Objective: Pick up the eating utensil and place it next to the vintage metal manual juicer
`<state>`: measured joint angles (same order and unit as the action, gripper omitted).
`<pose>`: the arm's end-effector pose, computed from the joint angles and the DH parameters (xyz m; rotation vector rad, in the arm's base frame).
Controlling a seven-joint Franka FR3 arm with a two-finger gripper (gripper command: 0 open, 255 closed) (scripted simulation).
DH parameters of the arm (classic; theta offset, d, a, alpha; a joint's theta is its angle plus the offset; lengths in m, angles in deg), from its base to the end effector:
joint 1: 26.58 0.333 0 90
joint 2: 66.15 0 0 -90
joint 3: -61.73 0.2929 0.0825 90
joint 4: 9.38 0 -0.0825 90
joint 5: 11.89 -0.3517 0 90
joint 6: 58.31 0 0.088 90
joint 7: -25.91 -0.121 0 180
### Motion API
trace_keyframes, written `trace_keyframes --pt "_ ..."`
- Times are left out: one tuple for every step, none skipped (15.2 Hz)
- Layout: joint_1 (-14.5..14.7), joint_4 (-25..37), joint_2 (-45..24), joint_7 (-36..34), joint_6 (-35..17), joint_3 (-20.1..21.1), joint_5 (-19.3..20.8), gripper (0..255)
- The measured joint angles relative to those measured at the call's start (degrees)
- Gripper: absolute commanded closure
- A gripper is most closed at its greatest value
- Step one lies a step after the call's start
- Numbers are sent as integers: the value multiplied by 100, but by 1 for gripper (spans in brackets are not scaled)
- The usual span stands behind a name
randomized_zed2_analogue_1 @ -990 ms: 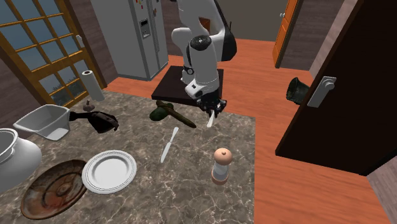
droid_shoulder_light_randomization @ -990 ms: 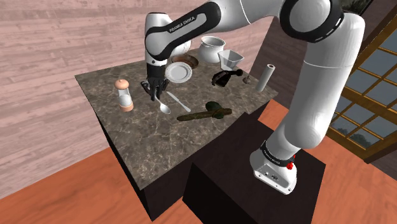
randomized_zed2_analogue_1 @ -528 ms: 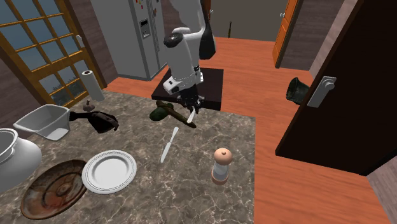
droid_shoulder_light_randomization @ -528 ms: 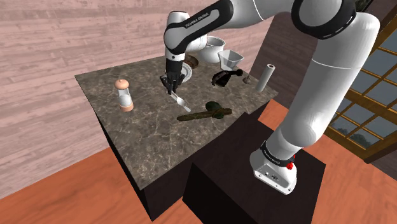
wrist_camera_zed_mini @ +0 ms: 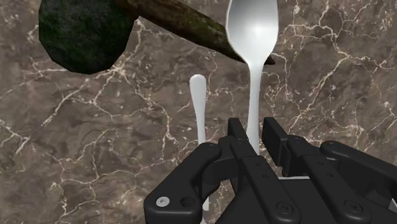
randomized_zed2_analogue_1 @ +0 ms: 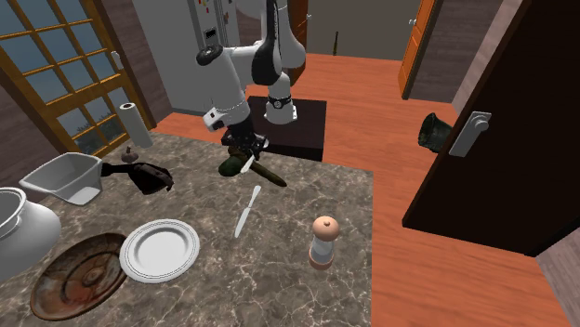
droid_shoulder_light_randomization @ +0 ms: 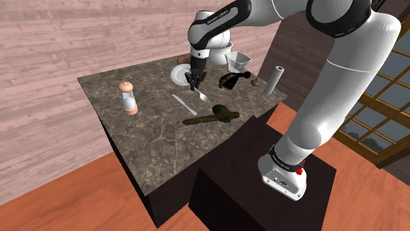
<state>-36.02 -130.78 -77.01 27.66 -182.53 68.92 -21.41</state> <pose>0.5226 -0.0125 0.2990 -2.9712 0.1674 0.2002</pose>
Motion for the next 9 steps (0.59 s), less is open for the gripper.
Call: trace_keyframes --pt "-68 -16 16 111 15 -50 8 255" --pt "-141 6 8 229 46 -104 22 255" --pt "-216 -11 27 351 65 -159 32 255" --pt "-287 13 2 467 82 -214 47 255" --pt "-373 50 -15 601 123 -278 65 255" --pt "-456 -11 1 743 95 -338 72 255" --pt "-545 1 28 882 153 -404 89 255" --pt "-614 54 -11 992 180 -458 105 255" --pt "-706 79 -18 1136 220 -526 124 255"
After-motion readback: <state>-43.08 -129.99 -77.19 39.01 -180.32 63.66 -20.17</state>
